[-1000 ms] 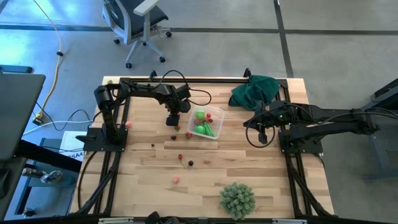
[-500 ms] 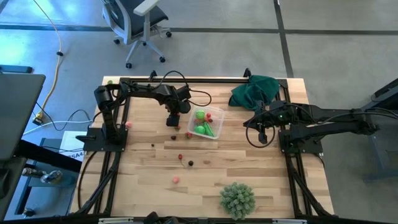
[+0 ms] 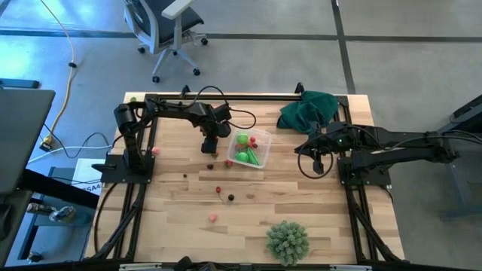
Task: Pick and placing Produce into tupperware
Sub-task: Put the red cherry into the transparent bin
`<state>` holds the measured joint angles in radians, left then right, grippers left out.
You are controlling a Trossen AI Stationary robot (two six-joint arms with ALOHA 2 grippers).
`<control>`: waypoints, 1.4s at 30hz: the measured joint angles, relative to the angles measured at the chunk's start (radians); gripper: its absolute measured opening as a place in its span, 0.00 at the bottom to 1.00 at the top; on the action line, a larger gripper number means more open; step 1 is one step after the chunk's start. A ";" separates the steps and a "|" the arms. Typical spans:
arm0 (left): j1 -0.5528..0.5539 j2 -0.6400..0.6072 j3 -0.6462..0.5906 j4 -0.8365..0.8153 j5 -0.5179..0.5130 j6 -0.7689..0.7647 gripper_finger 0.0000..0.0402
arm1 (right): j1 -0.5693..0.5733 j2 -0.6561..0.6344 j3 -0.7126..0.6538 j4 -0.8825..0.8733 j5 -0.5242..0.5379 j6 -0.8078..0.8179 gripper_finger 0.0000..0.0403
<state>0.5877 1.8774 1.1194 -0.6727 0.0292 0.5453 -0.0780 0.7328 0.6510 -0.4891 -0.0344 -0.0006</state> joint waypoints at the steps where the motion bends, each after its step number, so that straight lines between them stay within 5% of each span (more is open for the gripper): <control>1: 0.000 0.000 0.000 0.000 0.000 0.000 0.28 | 0.000 0.000 0.000 0.000 0.000 0.000 0.06; 18: 0.001 0.004 0.029 -0.021 0.003 0.033 0.29 | 0.000 0.000 0.000 0.000 0.000 0.000 0.06; 42: -0.118 0.000 0.514 -0.225 0.005 0.166 0.27 | 0.000 0.000 0.000 0.000 0.000 0.000 0.06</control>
<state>0.4695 1.8774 1.6337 -0.8975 0.0341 0.7114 -0.0779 0.7327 0.6510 -0.4892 -0.0345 -0.0006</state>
